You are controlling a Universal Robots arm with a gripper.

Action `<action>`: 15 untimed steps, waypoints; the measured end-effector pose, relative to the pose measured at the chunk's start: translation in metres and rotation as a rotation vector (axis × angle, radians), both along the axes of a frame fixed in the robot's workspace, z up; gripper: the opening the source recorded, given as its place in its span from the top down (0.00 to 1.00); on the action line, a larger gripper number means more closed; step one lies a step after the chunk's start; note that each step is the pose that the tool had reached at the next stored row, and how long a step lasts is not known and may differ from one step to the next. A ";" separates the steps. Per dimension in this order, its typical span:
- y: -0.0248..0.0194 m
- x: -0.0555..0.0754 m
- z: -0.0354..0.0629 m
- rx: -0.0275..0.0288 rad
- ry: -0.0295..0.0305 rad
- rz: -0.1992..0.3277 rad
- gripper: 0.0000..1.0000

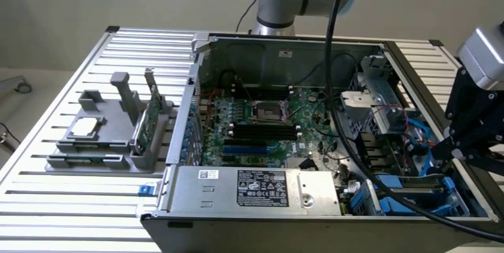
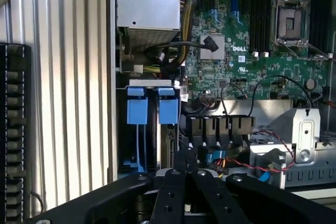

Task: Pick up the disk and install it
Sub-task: 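Insert the first disk wire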

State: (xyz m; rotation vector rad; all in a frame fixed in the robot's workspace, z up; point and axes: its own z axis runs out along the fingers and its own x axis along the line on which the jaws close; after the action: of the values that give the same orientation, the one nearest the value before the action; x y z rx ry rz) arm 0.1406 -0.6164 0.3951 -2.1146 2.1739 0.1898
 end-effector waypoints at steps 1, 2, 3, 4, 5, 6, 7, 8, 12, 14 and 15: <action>0.0000 0.000 0.0000 -0.0001 -0.0001 -0.018 0.89; 0.0001 0.000 0.0000 0.0000 0.0000 -0.036 0.89; 0.0001 0.000 0.0000 -0.0001 0.0000 -0.052 0.89; 0.0001 0.000 0.0000 0.0000 0.0000 -0.066 0.89; 0.0002 0.000 0.0000 0.0000 0.0004 -0.079 0.89; 0.0002 0.000 0.0000 -0.0001 0.0011 -0.089 0.89; 0.0002 0.000 0.0000 -0.0038 0.0015 -0.095 0.89; 0.0002 0.000 0.0002 -0.0101 0.0015 -0.101 0.89; 0.0001 0.000 0.0004 -0.0236 0.0024 -0.133 0.89; 0.0000 0.000 0.0004 -0.0345 0.0019 -0.149 0.89; 0.0000 0.000 0.0003 -0.0388 0.0018 -0.159 0.89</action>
State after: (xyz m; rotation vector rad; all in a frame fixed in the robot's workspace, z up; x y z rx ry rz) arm 0.1407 -0.6163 0.3954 -1.9483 2.3521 0.1372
